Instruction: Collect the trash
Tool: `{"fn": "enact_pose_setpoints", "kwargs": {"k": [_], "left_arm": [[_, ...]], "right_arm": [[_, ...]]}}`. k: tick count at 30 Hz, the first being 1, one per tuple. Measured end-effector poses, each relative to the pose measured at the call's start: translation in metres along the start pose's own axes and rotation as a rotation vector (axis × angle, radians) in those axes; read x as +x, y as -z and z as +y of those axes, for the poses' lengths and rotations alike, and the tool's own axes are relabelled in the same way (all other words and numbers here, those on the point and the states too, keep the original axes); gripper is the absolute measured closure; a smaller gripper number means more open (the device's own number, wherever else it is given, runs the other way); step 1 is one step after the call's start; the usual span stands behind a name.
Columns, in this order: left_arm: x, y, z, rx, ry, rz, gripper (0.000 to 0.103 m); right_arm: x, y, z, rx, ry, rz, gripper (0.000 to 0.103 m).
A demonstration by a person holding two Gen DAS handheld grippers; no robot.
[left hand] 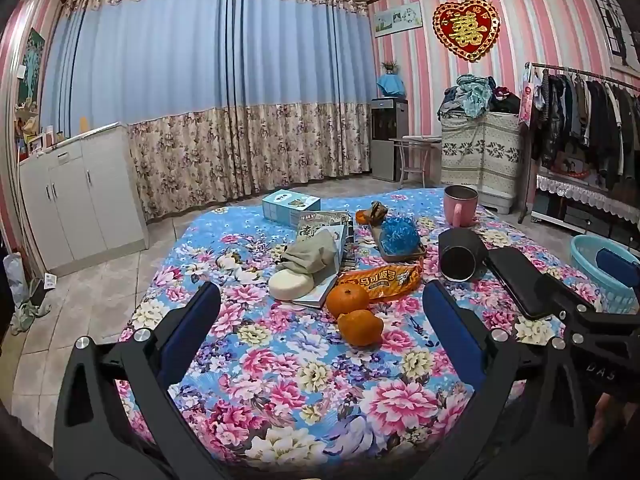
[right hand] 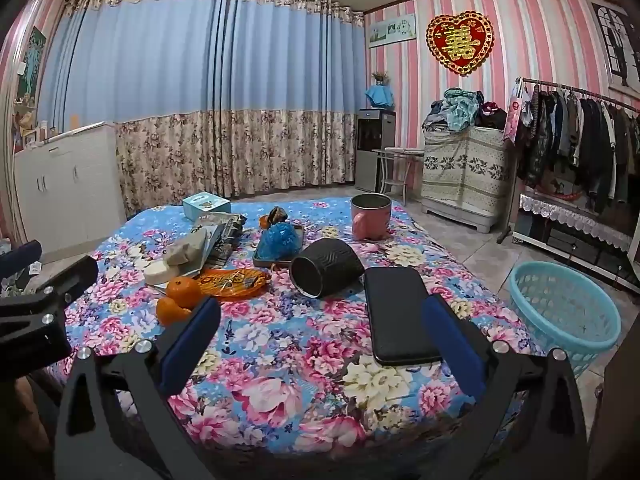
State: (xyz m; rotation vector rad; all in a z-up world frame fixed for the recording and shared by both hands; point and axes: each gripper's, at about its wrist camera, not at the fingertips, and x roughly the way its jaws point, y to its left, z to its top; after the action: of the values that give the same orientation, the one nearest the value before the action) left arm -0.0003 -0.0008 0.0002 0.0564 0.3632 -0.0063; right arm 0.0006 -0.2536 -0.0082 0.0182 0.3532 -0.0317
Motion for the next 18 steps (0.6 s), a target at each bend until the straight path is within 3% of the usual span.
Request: {"fn": "enact_pose_setpoints", "kwargs": {"k": [18], "left_arm": [[-0.0014,-0.0005,0.0000,0.002,-0.001,-0.002,0.005]], "right_arm": [[-0.0006,-0.0003,0.0000,0.001,0.001,0.003,0.004]]}}
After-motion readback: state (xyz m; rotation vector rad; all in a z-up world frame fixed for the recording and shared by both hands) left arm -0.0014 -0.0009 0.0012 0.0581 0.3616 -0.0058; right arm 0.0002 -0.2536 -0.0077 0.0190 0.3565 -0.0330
